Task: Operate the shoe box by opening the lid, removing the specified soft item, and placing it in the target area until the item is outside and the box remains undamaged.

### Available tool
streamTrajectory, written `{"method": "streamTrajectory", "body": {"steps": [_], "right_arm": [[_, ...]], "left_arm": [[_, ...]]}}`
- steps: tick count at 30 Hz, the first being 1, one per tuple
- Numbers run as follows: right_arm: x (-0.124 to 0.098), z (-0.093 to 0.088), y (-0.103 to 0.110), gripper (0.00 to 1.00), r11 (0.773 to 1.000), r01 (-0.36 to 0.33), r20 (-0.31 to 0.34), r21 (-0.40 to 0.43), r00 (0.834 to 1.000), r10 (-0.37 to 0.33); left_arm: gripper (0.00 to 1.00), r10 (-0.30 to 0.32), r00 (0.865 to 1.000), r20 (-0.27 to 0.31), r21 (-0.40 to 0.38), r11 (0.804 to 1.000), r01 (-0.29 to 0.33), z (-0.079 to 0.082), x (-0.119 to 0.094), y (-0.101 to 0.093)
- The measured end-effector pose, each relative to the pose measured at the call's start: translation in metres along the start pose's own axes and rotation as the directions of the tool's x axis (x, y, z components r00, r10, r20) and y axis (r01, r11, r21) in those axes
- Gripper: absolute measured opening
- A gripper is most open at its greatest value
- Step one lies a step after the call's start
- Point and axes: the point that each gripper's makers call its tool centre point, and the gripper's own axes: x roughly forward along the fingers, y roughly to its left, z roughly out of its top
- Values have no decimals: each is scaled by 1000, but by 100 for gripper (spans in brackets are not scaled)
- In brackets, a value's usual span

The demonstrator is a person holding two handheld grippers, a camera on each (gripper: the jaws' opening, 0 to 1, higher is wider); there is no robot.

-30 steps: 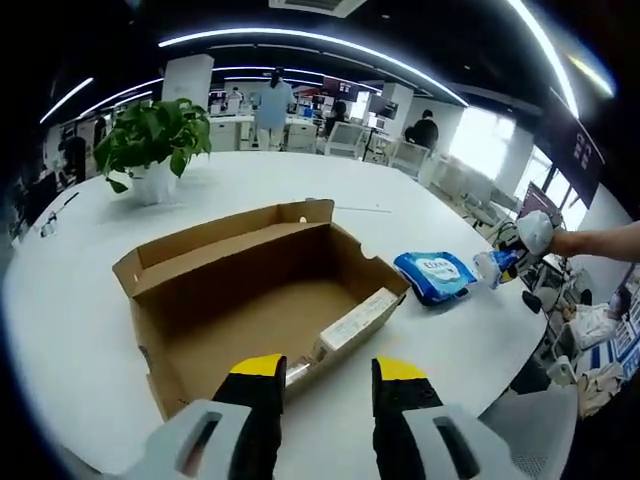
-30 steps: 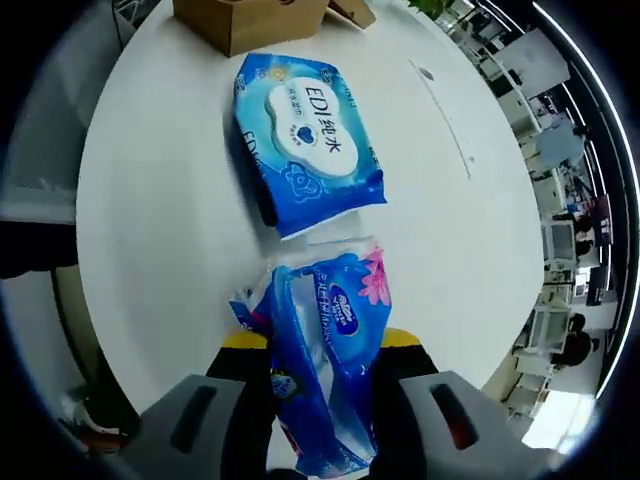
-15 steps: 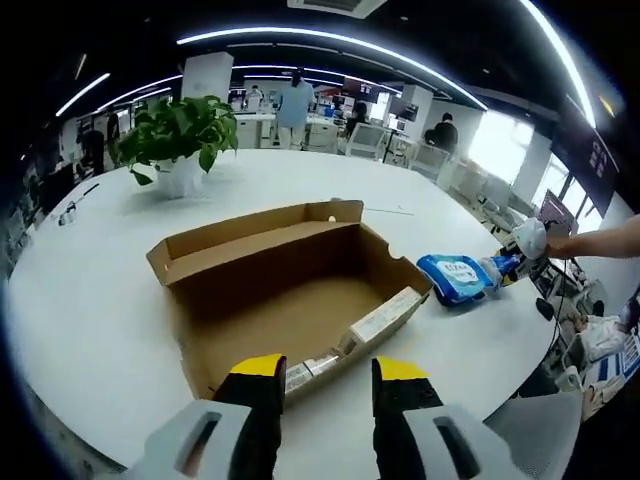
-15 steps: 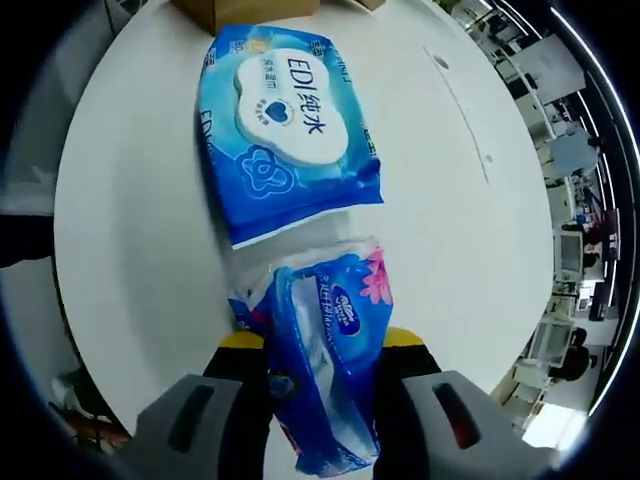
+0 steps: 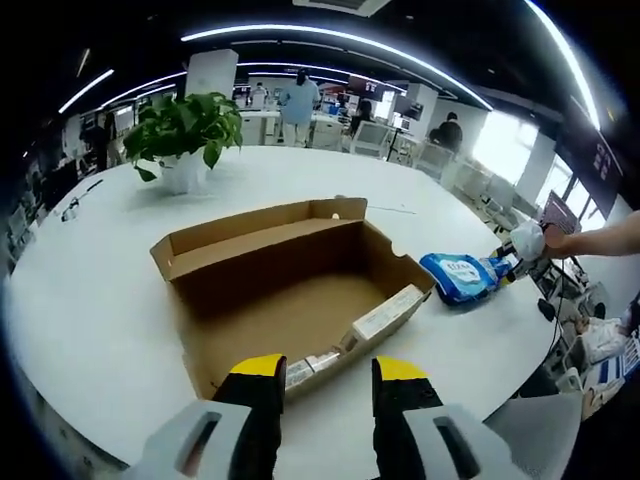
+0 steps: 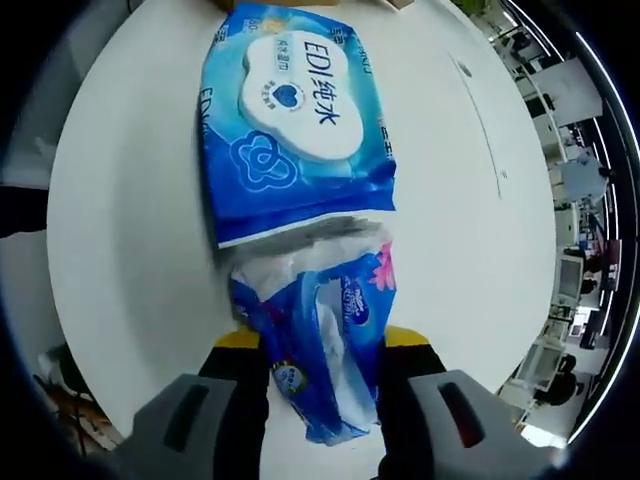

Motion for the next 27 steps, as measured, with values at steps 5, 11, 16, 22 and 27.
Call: {"method": "streamTrajectory", "body": {"steps": [5, 11, 16, 22, 27], "right_arm": [[-9, 6, 7, 40, 1000, 4, -2, -7, 1000, -4], [-21, 13, 11, 42, 1000, 18, 2, -16, 1000, -18], [-28, 15, 8, 44, 999, 26, 16, 35, 1000, -26], [-40, 16, 5, 43, 998, 38, 23, 57, 999, -39], [-49, 16, 4, 42, 993, 51, 27, 111, 998, -54]], "left_arm": [[34, -3, 1000, 1, 4, 1000, 3, 2, 2, 0], [34, -8, 1000, 1, 3, 1000, 8, 1, 2, -2], [34, -14, 1000, 4, -4, 1000, 14, 0, 2, -1], [34, -22, 1000, 11, -9, 1000, 22, 1, 4, -1], [34, -39, 999, 13, -1, 999, 39, 2, 5, -4]]}}
